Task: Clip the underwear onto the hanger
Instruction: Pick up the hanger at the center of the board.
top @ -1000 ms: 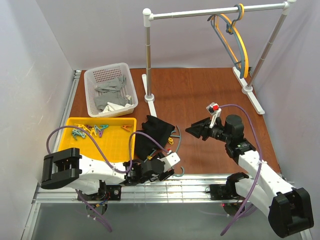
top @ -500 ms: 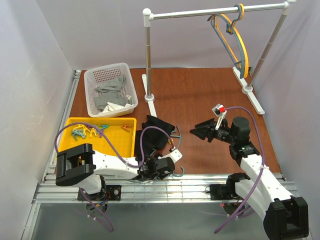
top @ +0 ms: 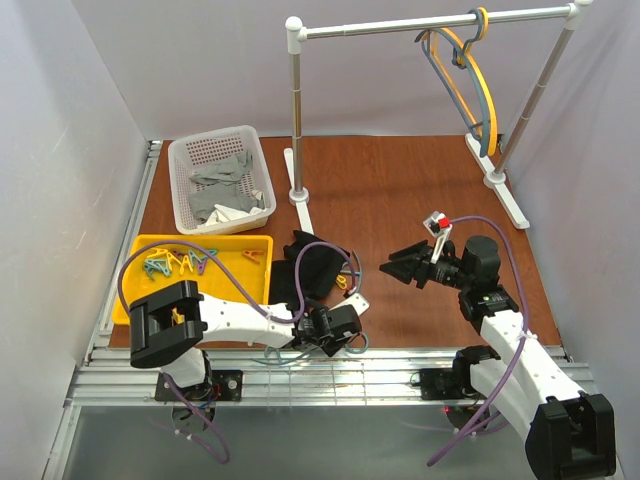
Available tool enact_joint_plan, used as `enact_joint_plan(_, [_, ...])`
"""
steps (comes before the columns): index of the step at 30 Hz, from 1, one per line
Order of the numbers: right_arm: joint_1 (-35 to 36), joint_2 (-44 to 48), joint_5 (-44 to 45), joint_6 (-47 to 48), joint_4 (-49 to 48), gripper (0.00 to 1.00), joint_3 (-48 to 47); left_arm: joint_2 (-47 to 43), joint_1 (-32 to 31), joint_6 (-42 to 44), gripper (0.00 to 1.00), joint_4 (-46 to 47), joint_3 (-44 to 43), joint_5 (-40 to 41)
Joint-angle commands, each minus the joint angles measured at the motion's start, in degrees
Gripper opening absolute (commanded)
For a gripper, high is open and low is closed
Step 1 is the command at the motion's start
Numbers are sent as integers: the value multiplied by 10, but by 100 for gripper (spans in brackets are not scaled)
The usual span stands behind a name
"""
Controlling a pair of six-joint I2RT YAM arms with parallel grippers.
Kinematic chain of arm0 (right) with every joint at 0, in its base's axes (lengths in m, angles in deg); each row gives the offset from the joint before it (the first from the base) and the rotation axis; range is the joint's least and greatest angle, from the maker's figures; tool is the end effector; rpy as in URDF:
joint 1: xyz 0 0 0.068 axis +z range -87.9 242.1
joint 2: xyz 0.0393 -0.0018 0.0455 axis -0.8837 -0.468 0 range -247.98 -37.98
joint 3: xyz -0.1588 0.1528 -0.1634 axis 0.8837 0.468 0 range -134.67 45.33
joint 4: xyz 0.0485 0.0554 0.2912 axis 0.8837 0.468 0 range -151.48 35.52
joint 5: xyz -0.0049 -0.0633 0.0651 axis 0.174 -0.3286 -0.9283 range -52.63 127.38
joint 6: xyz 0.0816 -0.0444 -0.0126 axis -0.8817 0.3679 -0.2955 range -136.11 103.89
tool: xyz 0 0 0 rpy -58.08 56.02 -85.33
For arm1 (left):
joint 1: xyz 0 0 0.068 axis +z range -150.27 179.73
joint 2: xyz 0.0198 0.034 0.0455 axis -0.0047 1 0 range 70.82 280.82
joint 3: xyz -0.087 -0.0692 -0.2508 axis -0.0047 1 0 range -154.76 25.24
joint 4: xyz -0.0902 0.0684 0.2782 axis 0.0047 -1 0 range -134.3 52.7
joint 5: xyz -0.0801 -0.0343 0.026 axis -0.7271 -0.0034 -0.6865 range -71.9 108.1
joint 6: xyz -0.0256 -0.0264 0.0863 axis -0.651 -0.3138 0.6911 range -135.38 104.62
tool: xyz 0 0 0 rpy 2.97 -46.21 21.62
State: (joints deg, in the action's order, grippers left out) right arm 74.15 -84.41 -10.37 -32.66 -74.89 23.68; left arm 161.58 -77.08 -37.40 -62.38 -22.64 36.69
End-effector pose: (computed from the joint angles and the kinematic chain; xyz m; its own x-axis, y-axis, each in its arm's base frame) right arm 0.2316 0.1134 0.2147 -0.4270 0.1047 -0.8982 -0.7599 0.4969 0.4192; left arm 0.1020 -0.3170 0.0854 -0.5319 0.7118 -0.4586 0.7508 0.6469 0.1332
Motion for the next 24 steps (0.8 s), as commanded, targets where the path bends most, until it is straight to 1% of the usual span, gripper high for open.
enact_joint_plan(1, [-5,5,-15,-2,-19,53,1,9,4,-21,42,-54,-11,-39])
enact_joint_plan(3, [-5,6,-15,-4,-20,53,3,7,9,-23,41,-60,-9,-47])
enact_joint_plan(5, [-6,7,-15,-4,-20,53,4,12,16,-24,34,-63,-7,-68])
enact_joint_plan(7, [-8,9,-15,-5,-19,53,5,30,19,-24,31,-73,-10,-83])
enact_joint_plan(8, [-9,9,-15,-5,-20,53,5,37,21,-24,26,-73,-13,-102])
enact_joint_plan(10, [-9,8,-15,-5,-19,53,5,59,21,-20,21,-64,-15,-119])
enact_joint_plan(11, [-11,9,-14,-5,-20,53,5,66,21,-14,12,-59,-18,-126])
enact_joint_plan(14, [-14,9,-14,-5,-20,53,5,79,21,-5,3,-36,-23,-124])
enact_joint_plan(18, [-19,9,-15,-6,-19,53,5,66,22,-21,0,-23,-39,-63])
enact_joint_plan(19, [-19,9,-15,-6,-20,53,4,58,22,-22,0,-4,-40,-43])
enact_joint_plan(21, [-19,9,-12,-6,-20,53,4,24,27,-17,0,27,-38,-32])
enact_joint_plan(22, [-20,9,-12,-7,-20,53,3,16,32,-14,0,58,-39,-23])
enact_joint_plan(24, [-20,13,-12,-8,-19,53,2,0,53,-1,0,85,-54,-17])
